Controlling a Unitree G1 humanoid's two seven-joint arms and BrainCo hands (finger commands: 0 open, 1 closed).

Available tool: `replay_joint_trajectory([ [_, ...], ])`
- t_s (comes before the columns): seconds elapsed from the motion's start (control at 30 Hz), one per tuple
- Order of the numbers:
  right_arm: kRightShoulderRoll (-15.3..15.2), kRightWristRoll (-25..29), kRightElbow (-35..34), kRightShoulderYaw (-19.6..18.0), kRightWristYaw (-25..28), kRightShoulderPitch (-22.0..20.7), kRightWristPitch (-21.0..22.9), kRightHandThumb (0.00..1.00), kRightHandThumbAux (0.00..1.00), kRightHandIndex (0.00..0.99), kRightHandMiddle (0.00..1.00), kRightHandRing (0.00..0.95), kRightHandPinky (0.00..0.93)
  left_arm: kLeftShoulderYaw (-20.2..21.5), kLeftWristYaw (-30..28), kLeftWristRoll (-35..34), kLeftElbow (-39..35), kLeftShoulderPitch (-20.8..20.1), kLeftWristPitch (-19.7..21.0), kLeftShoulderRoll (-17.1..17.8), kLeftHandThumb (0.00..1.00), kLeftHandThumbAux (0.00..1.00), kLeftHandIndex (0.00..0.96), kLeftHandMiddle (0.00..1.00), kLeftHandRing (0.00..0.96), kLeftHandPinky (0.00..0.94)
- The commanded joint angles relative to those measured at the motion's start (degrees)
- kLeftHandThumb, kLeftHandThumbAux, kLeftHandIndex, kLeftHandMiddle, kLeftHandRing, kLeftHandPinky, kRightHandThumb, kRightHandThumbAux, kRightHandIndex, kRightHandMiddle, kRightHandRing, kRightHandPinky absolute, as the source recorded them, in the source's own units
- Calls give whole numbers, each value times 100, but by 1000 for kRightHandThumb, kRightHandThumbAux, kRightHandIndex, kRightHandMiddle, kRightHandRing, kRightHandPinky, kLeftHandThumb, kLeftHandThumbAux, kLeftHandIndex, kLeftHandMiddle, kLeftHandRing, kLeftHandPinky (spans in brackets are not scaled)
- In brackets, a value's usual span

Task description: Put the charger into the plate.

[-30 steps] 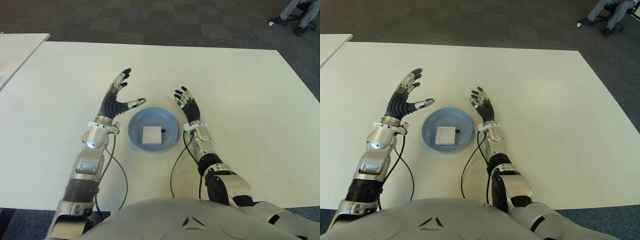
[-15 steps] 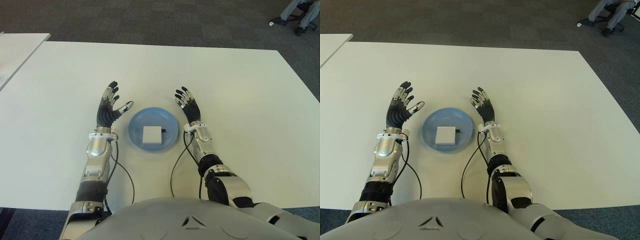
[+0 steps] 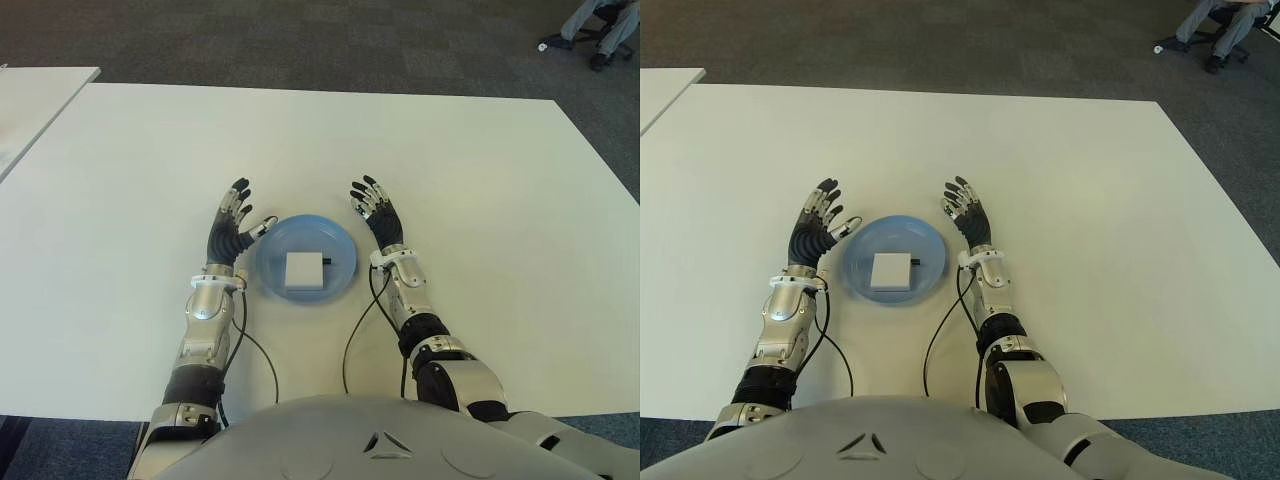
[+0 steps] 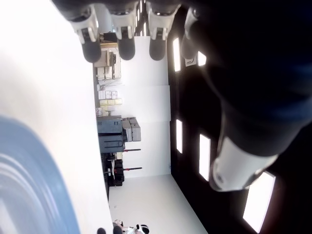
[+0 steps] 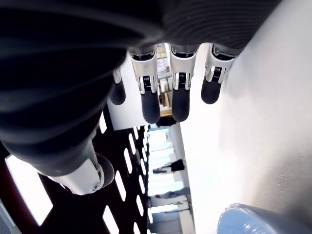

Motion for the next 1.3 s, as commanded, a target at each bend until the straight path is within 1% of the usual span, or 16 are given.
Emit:
replay_joint_trajectory([
  [0.03,-46,35,-9,-7,11,304,222,4,694,91,194,151,111,5,-229,-93,649,-102,-223,-15,0,788,28,42,39,72],
  [0.2,-59,38,-98,7,20,359,244,0,690,93,194,150,110,-3,-356,-131,839,-136,-341,-18,0,783,31,41,35,65],
  [0.37,-78,21,-169,32,35,401,256,0,683,89,190,148,106,-3,-473,-126,1051,-173,-442,24,0,755,32,40,33,57],
  [0.63,-115,7,-257,67,63,465,270,0,677,83,187,147,105,9,-616,-106,1326,-263,-485,77,0,722,30,40,32,44],
  [0.9,-178,8,-336,77,108,525,282,0,669,82,191,151,104,63,-559,-119,1627,-379,-489,27,0,705,37,55,43,58],
  [1.1,-220,16,-400,73,128,563,332,0,670,80,191,152,110,111,-417,-100,1714,-427,-407,-38,0,699,43,66,54,71],
  [1.3,-276,11,-438,74,156,585,367,0,665,83,190,146,96,135,-320,-94,1765,-469,-331,-73,0,686,54,81,67,77],
])
